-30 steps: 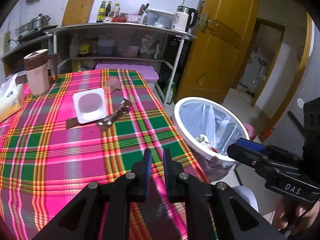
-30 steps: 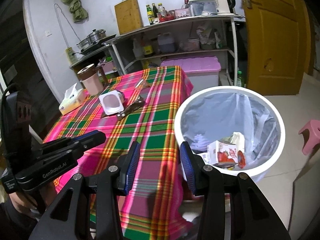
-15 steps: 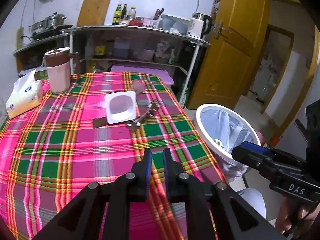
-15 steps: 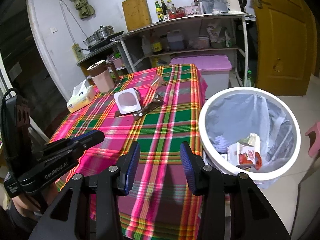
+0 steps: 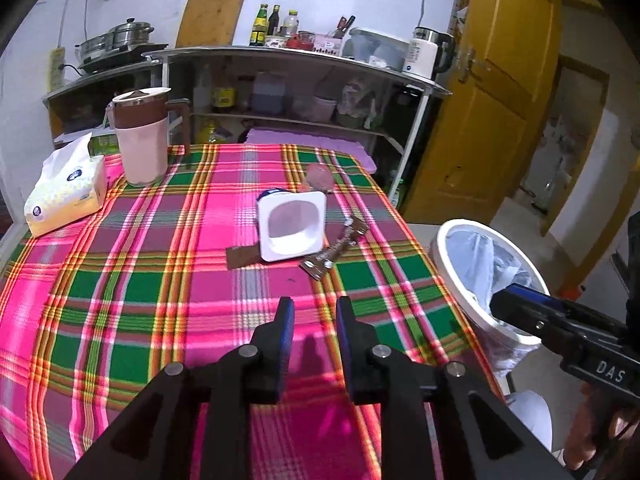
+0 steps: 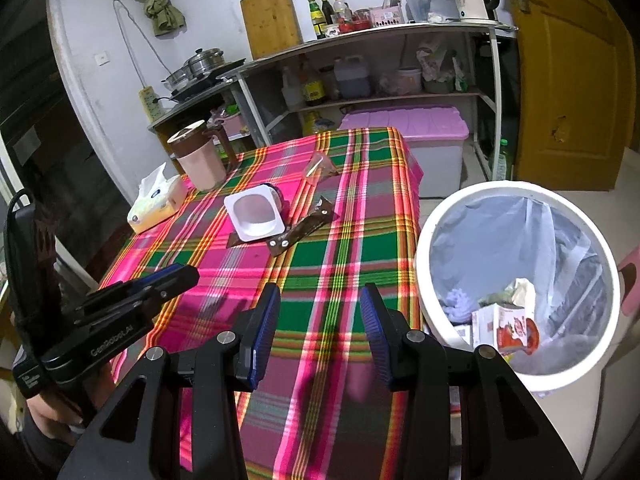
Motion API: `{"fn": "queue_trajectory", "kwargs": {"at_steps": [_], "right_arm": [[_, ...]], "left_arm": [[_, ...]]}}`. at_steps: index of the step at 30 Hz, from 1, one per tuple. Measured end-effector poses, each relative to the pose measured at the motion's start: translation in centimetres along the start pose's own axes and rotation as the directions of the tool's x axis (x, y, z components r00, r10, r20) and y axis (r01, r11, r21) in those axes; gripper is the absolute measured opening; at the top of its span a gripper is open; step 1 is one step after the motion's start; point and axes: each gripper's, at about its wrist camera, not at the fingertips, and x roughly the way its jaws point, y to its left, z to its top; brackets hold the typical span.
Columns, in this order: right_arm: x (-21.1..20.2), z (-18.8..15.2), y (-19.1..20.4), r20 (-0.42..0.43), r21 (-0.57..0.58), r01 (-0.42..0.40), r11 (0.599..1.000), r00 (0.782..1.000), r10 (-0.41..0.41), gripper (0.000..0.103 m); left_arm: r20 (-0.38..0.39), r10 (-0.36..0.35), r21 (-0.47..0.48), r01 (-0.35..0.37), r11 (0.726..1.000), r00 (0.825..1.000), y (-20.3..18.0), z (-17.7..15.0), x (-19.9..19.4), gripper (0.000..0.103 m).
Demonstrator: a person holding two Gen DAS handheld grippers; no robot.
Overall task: Collect trash
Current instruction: 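Move both open tools back over the table, then grasp the white yogurt cup with the left tool while the right tool grasps the brown wrapper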
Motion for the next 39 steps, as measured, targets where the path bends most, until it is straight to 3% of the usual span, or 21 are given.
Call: {"fn": "queue_trajectory", "kwargs": {"at_steps": [26,27,29,39], "right_arm": [[6.5,3.1,0.0,-0.063,0.033,-0.004,0.999,0.998,0.006,0.043],[6.7,3.2,-0.1,-0.065,0.034,-0.003,0.999,0.998,0.005,0.043],[7.3,3.4,-0.2,-0.072,0.035,0.002,0.999,0.997,0.001,0.043],[10.1,4.3,1.1,-0.106,0.023,0.01,1.0,0.994,-0.007,0.043]], "left_arm": [[-0.067,0.022,-0.03,-0.024,0.999,0.997,3.6,5.4,10.1,0.025],[-0.064,0.018,-0.031,-0.02,0.999,0.998,3.6,5.4,10.3,0.023],[-0.061,0.014,-0.028,-0.016,0.999,0.998,3.7,5.4,10.4,0.007],[0.013,-0.012,-0.056,0.012,0.998,1.0,5.2,4.6,7.2,0.006]]}}
